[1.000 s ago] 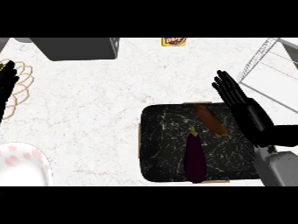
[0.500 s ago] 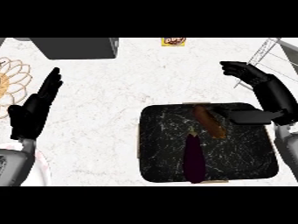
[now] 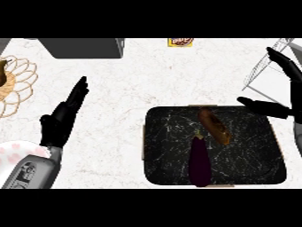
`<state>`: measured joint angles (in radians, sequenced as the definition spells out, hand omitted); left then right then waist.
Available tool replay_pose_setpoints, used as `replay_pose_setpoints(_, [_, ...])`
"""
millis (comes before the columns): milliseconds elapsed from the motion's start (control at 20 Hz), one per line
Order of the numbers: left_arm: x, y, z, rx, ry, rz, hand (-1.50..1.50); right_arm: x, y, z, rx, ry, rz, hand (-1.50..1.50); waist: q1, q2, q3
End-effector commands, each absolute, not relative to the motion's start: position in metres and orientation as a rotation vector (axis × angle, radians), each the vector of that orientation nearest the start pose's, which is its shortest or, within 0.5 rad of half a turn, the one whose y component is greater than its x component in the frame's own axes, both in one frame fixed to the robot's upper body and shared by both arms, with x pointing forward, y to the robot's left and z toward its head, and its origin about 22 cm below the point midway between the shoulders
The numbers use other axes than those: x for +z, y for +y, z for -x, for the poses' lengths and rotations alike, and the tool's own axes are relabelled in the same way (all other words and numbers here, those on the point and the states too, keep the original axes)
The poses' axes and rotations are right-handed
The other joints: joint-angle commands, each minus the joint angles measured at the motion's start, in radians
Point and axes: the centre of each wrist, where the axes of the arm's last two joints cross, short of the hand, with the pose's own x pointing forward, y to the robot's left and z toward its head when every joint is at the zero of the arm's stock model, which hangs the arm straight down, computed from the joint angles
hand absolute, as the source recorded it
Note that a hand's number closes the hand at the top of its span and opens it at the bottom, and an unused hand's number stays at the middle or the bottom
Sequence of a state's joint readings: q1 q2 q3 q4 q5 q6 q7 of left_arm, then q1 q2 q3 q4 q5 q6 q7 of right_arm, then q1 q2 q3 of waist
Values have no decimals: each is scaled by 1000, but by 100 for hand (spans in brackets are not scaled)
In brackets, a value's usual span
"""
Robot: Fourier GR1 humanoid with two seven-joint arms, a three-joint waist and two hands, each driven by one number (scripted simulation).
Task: Pick the sweet potato from the tray and place it in the tiered shelf
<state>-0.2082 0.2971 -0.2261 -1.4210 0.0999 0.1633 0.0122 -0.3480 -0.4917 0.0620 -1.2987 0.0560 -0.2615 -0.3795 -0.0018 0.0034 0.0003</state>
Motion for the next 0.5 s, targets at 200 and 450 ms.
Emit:
replay_pose_setpoints(200, [18,224,-285,-260,-1577,-107,0,96,-322,-315,830,-1854,483,-150,-4,-6,-2])
replay_pose_setpoints(450, [3,227,-279,-264,-1567,-113,0,141,-270,-304,988,-1784,597,-150,-7,-8,-3])
